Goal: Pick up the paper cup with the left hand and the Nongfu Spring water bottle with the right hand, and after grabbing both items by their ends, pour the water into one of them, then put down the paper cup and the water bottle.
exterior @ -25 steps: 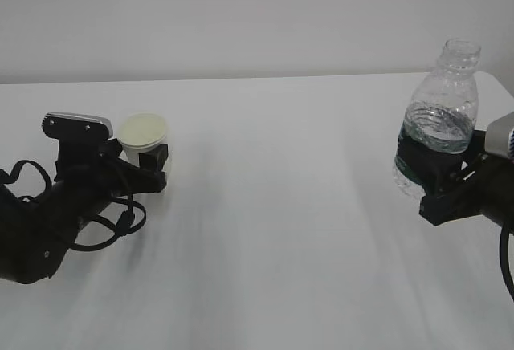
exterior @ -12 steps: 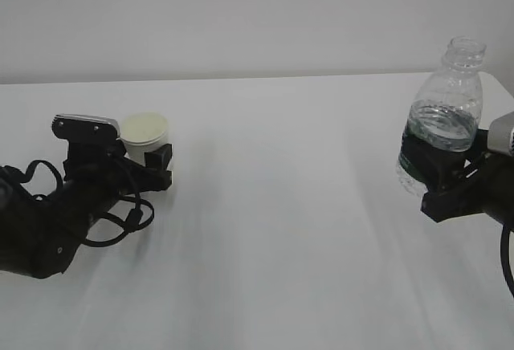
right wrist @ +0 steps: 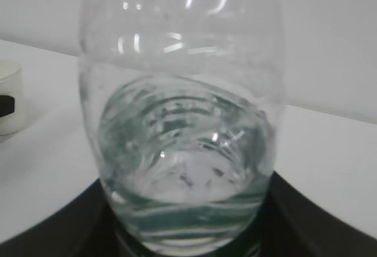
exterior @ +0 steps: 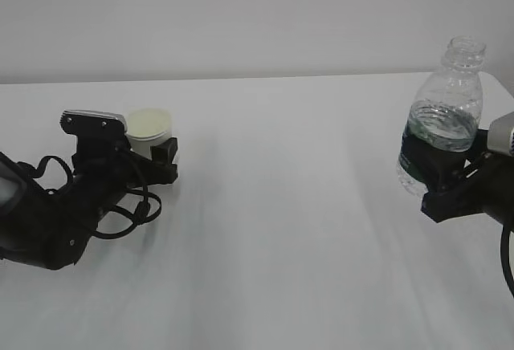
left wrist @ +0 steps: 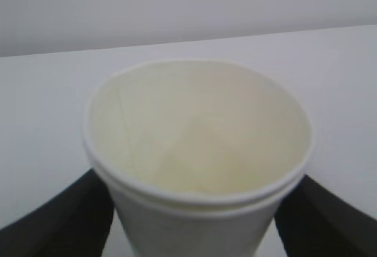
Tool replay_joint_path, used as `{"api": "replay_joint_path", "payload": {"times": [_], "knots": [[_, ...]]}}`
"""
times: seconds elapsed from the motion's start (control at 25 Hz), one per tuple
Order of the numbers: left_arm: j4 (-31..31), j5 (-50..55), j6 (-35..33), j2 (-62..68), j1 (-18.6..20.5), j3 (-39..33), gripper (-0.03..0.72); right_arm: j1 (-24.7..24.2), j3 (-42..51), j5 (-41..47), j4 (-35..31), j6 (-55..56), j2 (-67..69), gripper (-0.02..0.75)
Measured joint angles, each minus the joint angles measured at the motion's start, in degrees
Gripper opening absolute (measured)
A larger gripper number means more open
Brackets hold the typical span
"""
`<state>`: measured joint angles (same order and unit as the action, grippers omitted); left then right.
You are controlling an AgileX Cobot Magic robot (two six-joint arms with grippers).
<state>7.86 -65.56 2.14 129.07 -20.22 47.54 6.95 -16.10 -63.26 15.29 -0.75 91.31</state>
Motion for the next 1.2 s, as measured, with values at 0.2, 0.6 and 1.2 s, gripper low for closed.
{"api": "replay_joint_path", "payload": {"times": [0.2, 0.6, 1.2], "knots": [[0.0, 0.0, 0.0, 0.8, 0.0, 1.4, 0.594, 0.0, 0.0, 0.0, 0.0, -0.1, 0.0, 0.427], [0.2, 0.0, 0.0, 2.1, 0.1, 1.5, 0.593, 0.0, 0.0, 0.0, 0.0, -0.2, 0.0, 0.427], [0.2, 0.0, 0.0, 2.1, 0.1, 5.2, 0.591, 0.0, 0.0, 0.0, 0.0, -0.2, 0.0, 0.427]]}}
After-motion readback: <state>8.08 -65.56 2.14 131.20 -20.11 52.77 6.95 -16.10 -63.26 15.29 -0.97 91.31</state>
